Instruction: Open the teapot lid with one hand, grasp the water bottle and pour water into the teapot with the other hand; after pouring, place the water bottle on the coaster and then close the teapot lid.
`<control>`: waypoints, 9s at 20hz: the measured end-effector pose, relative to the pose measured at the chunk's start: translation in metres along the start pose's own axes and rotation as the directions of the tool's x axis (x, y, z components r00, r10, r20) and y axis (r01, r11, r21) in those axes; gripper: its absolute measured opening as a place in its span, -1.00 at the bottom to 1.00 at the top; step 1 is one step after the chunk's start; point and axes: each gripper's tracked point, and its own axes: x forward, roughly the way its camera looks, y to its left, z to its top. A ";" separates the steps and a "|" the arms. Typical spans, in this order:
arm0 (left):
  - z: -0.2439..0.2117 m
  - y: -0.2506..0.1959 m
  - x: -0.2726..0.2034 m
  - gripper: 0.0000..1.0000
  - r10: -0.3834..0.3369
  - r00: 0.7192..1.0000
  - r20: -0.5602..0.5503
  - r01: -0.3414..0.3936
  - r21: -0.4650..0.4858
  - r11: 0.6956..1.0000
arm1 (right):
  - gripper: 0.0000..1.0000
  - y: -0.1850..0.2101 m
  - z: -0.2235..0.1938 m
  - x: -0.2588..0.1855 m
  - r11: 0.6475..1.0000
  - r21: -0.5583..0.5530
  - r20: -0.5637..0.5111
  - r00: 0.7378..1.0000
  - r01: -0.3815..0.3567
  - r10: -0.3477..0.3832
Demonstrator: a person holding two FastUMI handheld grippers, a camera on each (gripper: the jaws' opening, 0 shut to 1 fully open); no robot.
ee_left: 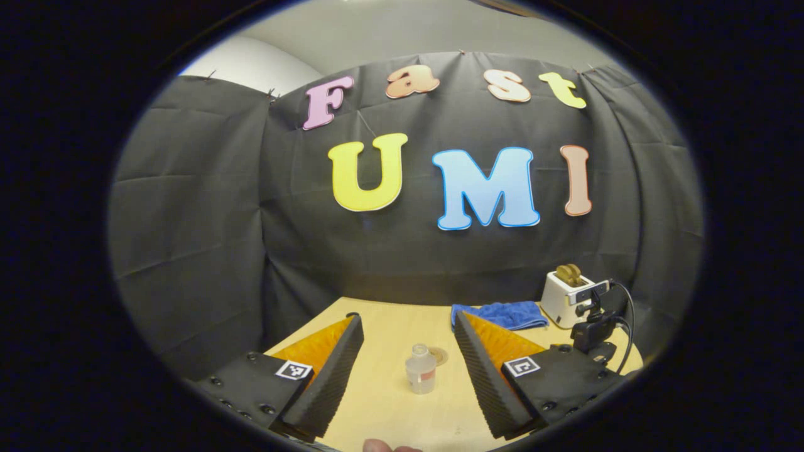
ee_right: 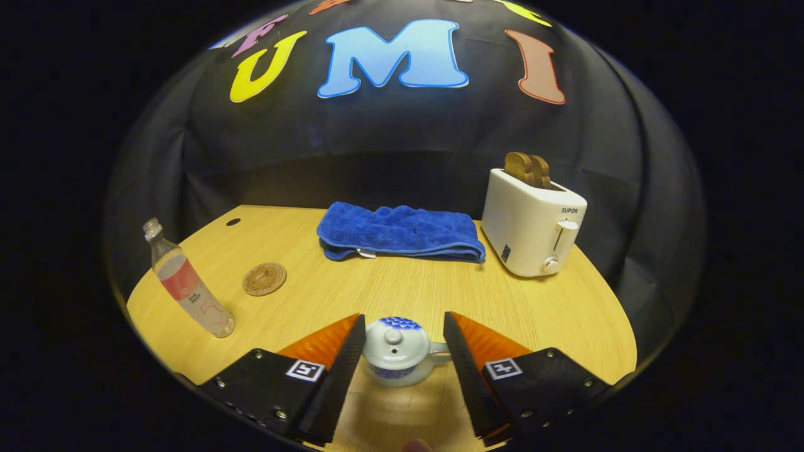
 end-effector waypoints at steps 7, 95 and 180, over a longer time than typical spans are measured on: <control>-0.004 0.000 0.008 1.00 0.014 1.000 -0.022 -0.014 0.001 1.000 | -0.46 0.004 -0.001 0.012 1.000 -0.011 0.005 1.000 0.002 -0.002; -0.255 -0.017 0.179 0.67 -0.185 0.944 -0.274 0.239 0.179 0.954 | -0.94 -0.024 0.068 -0.193 0.995 0.024 0.096 0.990 0.098 -0.100; -0.181 -0.219 0.220 0.67 0.237 0.881 -0.410 0.455 0.592 -0.666 | -0.94 -0.191 -0.007 -0.171 0.948 0.279 0.053 0.983 0.153 -0.175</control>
